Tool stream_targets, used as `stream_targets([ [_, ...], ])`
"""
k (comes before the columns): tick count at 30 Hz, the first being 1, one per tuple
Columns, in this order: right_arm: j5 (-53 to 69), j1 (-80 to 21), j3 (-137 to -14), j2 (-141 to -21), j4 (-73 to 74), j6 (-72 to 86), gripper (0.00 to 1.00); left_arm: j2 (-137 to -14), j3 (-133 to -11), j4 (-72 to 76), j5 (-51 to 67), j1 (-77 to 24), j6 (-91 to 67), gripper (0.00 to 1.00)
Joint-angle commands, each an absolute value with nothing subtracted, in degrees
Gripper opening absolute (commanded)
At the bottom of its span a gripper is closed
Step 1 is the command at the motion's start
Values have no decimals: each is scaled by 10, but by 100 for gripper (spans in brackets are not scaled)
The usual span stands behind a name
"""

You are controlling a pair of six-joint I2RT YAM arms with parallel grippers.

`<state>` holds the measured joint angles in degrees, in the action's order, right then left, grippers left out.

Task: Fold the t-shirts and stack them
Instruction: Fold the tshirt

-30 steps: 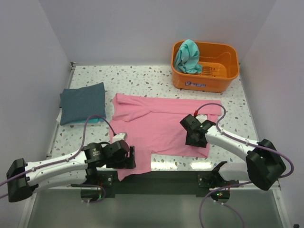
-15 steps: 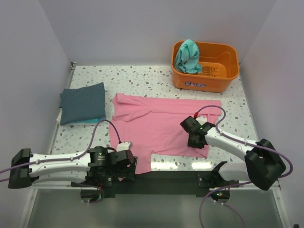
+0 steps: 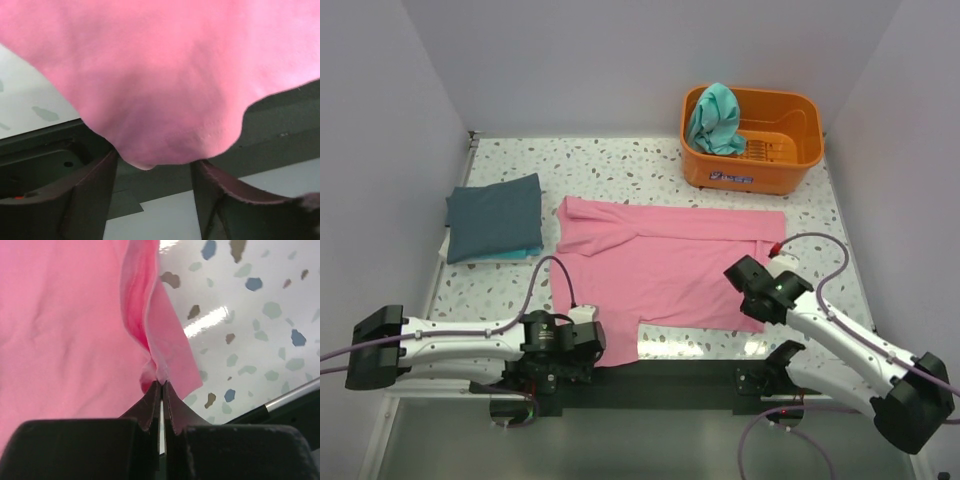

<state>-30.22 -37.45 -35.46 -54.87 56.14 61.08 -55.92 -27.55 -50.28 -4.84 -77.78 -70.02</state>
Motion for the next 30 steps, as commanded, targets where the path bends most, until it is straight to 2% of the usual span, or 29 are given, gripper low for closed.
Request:
stream_targets([
  [1, -352, -358, -352, -499, 661, 736, 0, -572, -286, -503, -70, -781, -715, 59],
  [2, -362, -355, -354, -482, 678, 757, 0, -575, -286, -501, -73, -781, -716, 56],
  [3, -390, -352, -359, -466, 699, 812, 0, -577, -286, -501, -83, -781, -719, 46],
  [8, -454, -350, -363, -321, 780, 930, 0, -574, -301, -512, -122, -781, -736, 18],
  [9, -458, -350, -357, -306, 779, 932, 0, -575, -304, -513, -139, -781, -738, 2],
  [13, -457, -350, -346, -307, 769, 930, 0, -587, -331, -537, -177, -781, -747, 0],
  [18, -470, -350, -363, -389, 775, 920, 0, -581, -383, -604, -256, -781, -779, 0],
  [22, -475, -349, -355, -417, 752, 912, 0, -575, -406, -575, -300, -774, -753, 0],
  [30, -448, -307, -359, -489, 673, 819, 0, -571, -438, -487, -322, -650, -635, 0],
])
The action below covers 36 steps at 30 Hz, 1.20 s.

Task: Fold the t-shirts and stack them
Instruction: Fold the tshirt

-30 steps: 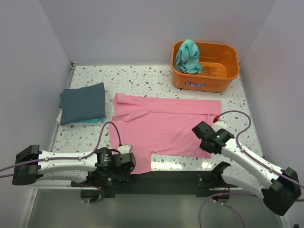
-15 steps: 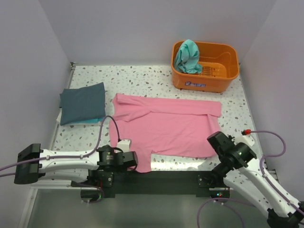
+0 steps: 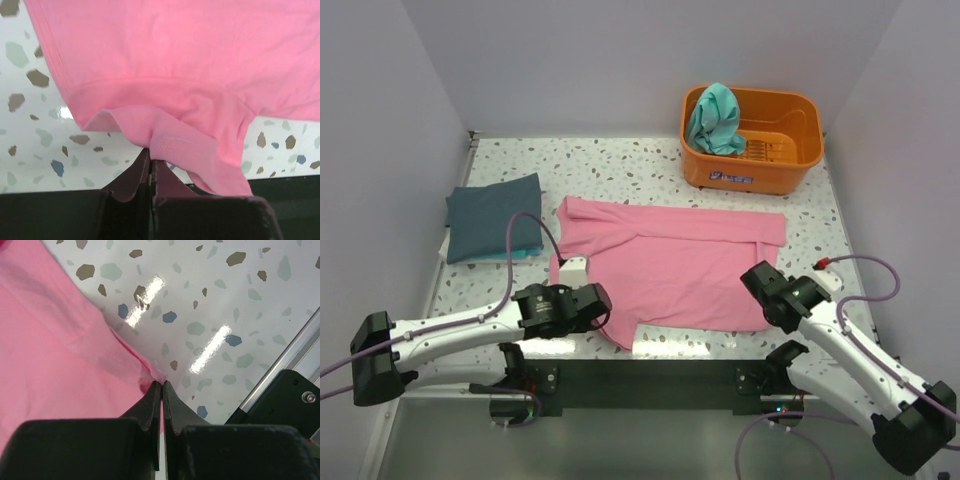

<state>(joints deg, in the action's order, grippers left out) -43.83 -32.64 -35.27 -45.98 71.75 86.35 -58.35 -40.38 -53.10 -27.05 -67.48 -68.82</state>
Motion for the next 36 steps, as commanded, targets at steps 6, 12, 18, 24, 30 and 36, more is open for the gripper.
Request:
stream_targets([
  [6, -406, -243, -368, -538, 583, 715, 0, -587, -462, -419, -332, -588, -556, 0],
  [12, -400, -213, -410, -579, 556, 653, 0, -609, -481, -353, -313, -517, -481, 0],
  [18, -374, -178, -443, -632, 511, 603, 0, -641, -500, -288, -273, -443, -407, 0],
  [24, -374, -128, -488, -666, 495, 558, 0, -690, -534, -257, -268, -364, -374, 0],
  [30, -347, -87, -513, -700, 483, 524, 0, -733, -564, -215, -252, -304, -348, 0],
  [36, -339, -62, -533, -743, 464, 507, 0, -793, -608, -178, -224, -272, -323, 0],
])
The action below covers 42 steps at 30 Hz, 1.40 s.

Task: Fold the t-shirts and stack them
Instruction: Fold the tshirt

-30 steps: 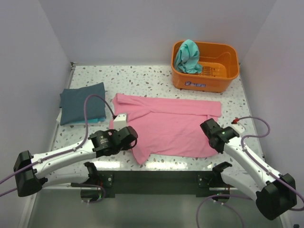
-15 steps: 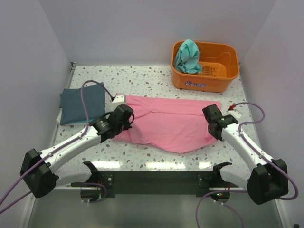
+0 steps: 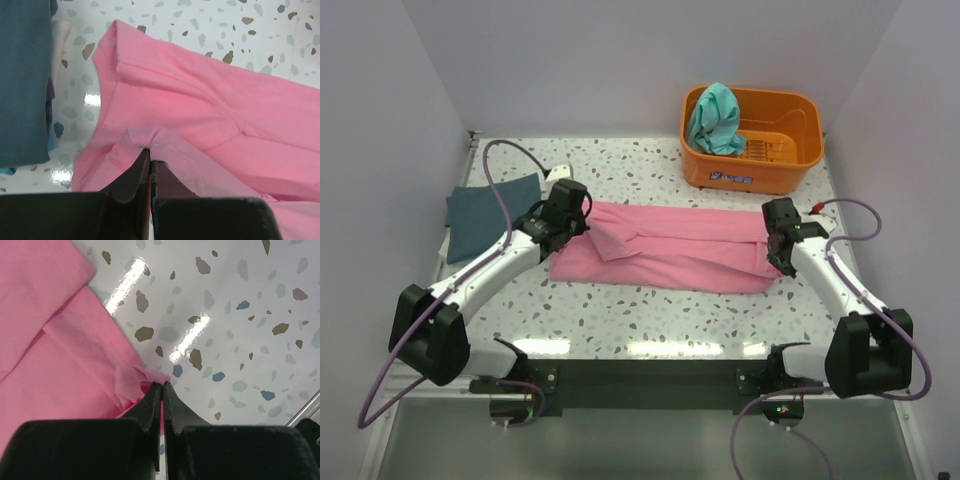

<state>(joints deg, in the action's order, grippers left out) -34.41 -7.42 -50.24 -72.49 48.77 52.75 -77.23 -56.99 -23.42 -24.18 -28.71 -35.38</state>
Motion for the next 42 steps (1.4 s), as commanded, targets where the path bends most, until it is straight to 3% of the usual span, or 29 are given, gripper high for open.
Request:
stream_targets([
  [1, -337, -59, -542, -753, 463, 505, 0, -811, -613, -172, -221, -265, -320, 0],
  [7, -319, -36, -583, -830, 439, 495, 0, -893, -672, -158, -219, -238, -310, 0],
  [11, -316, -25, -609, -876, 418, 484, 14, -951, -714, -155, -204, -220, -301, 0],
  [12, -318, -25, -620, -892, 410, 482, 19, -979, -723, -153, -197, -217, -290, 38],
  [14, -329, -23, -634, -905, 401, 467, 32, -1008, -764, -172, -184, -215, -280, 92],
  [15, -333, -22, -652, -917, 405, 459, 57, -1030, -778, -182, -185, -215, -276, 100],
  [18, -330, -22, -667, -915, 419, 426, 85, -1023, -791, -194, -174, -215, -279, 100],
  [21, -298, -22, -634, -868, 399, 395, 99, -971, -739, -166, -146, -216, -290, 100],
  [29, -192, -22, -505, -718, 425, 372, 97, -834, -561, -133, -79, -222, -336, 100],
  [32, -198, -21, -447, -660, 445, 396, 85, -806, -492, -97, -55, -225, -353, 100],
  [36, -215, -22, -398, -609, 440, 431, 47, -813, -436, -76, -54, -224, -370, 100],
  [42, -200, -22, -381, -640, 404, 425, 35, -837, -419, -57, -59, -223, -369, 100],
])
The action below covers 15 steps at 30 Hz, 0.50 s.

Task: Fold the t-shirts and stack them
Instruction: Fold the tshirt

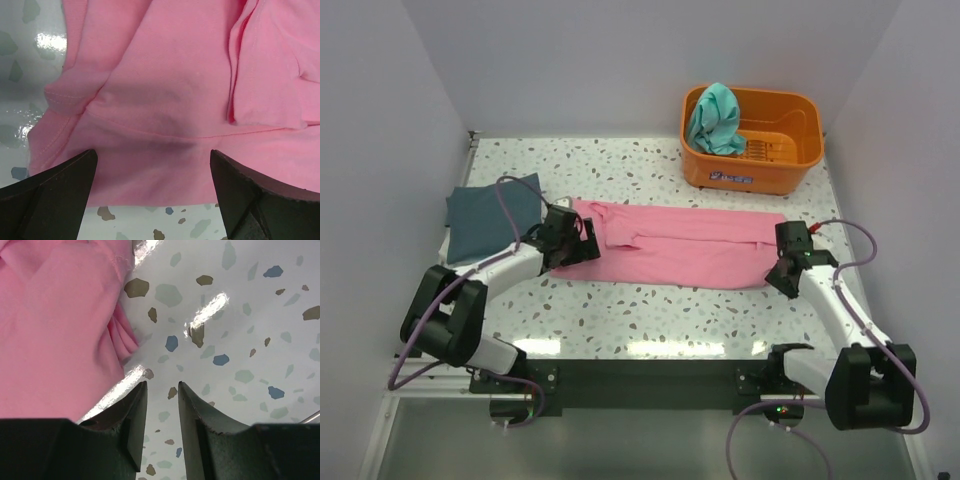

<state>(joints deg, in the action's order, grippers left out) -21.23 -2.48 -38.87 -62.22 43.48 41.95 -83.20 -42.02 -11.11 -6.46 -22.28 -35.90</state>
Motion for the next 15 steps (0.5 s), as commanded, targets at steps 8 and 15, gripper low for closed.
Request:
stream_targets([
  [8, -151, -22, -373, -726, 310, 403, 34, -875, -421, -54, -81, -221, -370, 100],
  [15, -165, -21, -370, -774, 282, 394, 29, -903, -427, -58, -97, -213, -371, 100],
])
